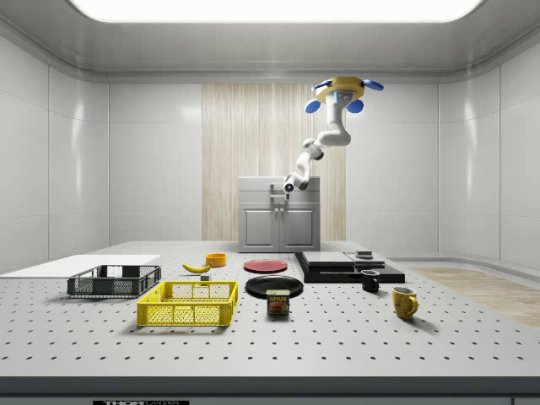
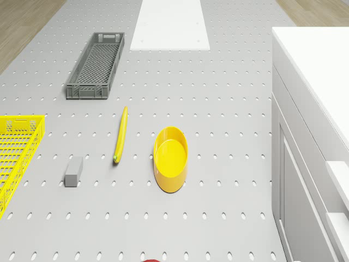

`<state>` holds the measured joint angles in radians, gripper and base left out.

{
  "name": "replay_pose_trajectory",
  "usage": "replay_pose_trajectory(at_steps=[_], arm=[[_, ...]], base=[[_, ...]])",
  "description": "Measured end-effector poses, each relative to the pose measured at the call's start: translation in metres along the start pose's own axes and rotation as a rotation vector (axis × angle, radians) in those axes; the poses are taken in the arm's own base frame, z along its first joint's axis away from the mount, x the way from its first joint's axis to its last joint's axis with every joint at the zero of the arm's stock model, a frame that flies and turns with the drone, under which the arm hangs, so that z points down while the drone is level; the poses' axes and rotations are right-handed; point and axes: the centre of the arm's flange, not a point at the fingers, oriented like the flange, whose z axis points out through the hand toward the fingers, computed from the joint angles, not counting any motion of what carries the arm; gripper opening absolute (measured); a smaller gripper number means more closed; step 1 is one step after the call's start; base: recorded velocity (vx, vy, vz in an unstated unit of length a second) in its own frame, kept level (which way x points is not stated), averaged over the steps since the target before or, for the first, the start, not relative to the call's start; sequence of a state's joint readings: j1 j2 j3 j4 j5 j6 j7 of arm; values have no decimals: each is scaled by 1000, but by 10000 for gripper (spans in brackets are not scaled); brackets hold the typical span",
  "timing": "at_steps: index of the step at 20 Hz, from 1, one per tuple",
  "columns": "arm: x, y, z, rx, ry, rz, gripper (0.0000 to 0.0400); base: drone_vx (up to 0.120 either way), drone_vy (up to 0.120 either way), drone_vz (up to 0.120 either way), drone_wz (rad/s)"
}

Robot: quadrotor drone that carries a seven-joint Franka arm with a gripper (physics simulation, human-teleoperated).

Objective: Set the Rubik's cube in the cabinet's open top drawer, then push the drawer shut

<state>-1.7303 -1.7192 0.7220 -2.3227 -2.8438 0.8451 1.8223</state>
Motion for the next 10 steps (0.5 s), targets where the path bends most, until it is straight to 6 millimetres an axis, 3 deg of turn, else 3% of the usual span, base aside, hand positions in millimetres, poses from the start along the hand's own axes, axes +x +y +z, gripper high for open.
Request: replay_pose_trajectory(at_steps=[10], arm=[[0, 0, 0, 0, 0, 0, 105]], base=[[0, 0, 0, 0]])
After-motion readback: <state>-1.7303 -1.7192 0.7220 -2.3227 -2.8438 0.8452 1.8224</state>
